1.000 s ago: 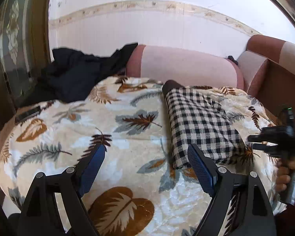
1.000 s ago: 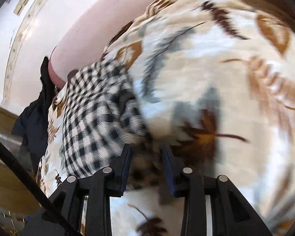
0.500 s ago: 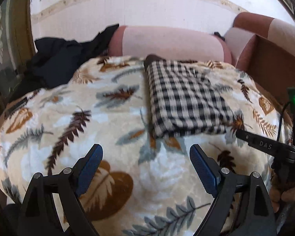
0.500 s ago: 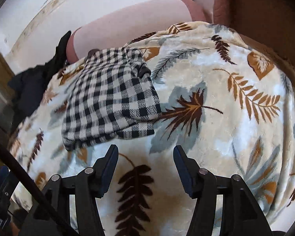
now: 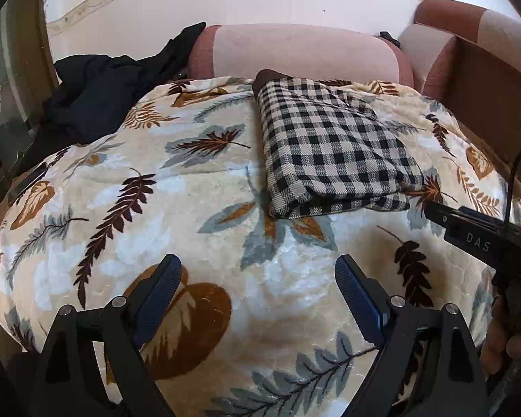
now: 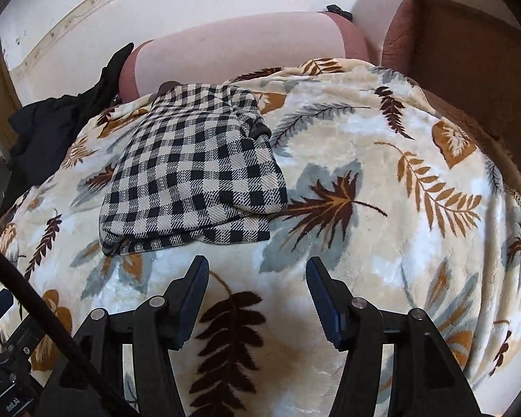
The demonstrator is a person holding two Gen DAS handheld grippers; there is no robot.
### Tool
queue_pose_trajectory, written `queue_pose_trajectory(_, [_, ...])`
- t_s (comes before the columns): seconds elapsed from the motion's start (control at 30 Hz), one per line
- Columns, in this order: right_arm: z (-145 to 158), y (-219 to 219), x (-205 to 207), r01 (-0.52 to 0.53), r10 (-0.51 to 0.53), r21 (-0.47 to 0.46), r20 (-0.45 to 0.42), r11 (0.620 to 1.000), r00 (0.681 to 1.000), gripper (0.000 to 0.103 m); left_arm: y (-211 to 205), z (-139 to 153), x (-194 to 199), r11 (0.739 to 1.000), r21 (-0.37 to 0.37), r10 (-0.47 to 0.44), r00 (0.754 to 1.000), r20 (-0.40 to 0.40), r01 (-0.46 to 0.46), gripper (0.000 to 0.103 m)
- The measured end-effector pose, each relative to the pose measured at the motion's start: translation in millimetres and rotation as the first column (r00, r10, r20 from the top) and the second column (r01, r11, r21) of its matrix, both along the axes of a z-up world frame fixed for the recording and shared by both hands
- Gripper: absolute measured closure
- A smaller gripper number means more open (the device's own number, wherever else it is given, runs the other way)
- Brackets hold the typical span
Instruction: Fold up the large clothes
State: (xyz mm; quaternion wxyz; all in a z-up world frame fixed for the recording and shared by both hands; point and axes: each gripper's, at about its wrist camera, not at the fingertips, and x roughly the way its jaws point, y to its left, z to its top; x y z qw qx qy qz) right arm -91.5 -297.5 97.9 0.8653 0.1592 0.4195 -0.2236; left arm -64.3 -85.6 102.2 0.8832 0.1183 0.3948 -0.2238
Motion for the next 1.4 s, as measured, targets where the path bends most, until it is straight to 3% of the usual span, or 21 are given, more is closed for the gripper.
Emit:
queue_pose_trajectory(0.23, [4.6, 7.8, 2.5, -0.009, 0.009, -0.082, 0.004, 0.997, 1.0, 0.039, -4.2, -9.4, 3.1, 1.0, 0.015, -0.009, 1.0, -0.024, 0.009, 0.014])
queue_pose_trajectory(1.4, [1.8, 11.5, 11.7, -0.03, 0.028, -0.157, -0.016, 0.987, 0.999, 0.037, -13.8, -35.5, 12.4, 0.999, 0.049, -0.018, 0.995, -0.1, 0.023, 0.014])
